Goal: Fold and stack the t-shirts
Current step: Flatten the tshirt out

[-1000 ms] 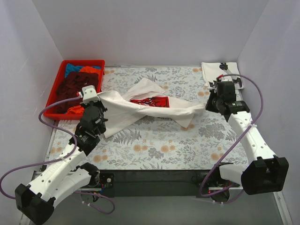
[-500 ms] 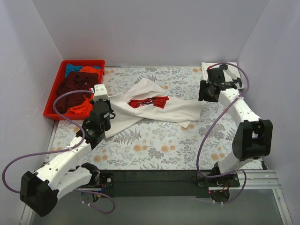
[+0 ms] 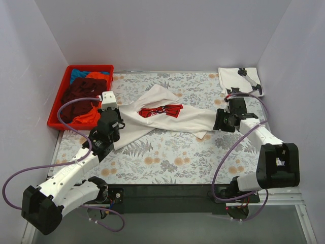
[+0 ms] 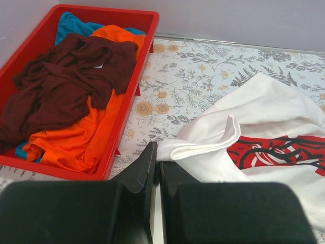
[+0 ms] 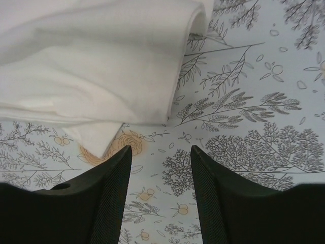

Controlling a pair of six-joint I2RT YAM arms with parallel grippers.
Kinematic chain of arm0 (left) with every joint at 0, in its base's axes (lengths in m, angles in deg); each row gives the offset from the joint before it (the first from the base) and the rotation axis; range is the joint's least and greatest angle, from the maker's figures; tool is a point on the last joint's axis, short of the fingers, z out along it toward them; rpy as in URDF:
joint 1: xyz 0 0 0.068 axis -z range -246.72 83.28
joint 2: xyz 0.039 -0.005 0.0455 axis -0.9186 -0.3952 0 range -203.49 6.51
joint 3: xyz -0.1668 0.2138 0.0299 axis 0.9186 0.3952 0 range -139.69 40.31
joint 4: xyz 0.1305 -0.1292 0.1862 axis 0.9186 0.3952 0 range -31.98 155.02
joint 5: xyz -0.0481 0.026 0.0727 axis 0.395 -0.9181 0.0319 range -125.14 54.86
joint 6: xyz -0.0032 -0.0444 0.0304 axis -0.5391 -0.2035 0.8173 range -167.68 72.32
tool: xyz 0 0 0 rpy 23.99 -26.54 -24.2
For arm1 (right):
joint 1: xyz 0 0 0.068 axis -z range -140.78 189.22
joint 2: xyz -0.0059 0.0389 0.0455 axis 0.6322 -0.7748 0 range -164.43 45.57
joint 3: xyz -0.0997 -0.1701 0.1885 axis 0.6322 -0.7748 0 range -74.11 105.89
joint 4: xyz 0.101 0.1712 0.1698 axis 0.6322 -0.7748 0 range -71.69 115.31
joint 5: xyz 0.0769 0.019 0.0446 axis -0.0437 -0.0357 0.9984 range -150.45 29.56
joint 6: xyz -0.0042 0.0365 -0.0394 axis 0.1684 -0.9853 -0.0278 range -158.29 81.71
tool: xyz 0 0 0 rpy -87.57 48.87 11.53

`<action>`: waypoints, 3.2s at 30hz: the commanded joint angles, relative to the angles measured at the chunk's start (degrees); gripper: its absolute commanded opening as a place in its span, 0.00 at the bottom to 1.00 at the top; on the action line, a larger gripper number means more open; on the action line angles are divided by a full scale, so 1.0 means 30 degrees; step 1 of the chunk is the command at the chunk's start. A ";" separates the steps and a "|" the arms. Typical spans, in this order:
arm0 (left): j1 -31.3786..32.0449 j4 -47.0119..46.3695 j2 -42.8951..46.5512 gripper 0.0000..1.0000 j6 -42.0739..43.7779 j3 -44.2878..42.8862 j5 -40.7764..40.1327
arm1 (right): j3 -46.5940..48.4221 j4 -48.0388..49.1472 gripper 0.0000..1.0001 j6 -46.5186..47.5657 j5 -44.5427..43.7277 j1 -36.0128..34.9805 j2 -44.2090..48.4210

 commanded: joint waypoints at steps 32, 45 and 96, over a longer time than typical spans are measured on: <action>-0.0484 -0.0043 0.1834 0.00 -0.0109 -0.0587 -0.0296 | -0.1544 -0.2267 0.04 -0.1886 0.3814 0.3324 0.7877; -0.0513 0.0045 0.1250 0.00 -0.0226 -0.0585 0.0202 | -0.0043 -0.2220 0.53 -0.0918 0.4682 0.3091 0.5578; -0.0689 0.0924 0.1043 0.01 -0.1456 -0.0821 0.2165 | -0.3824 -0.1247 0.59 -0.2997 -0.1258 0.0132 0.1357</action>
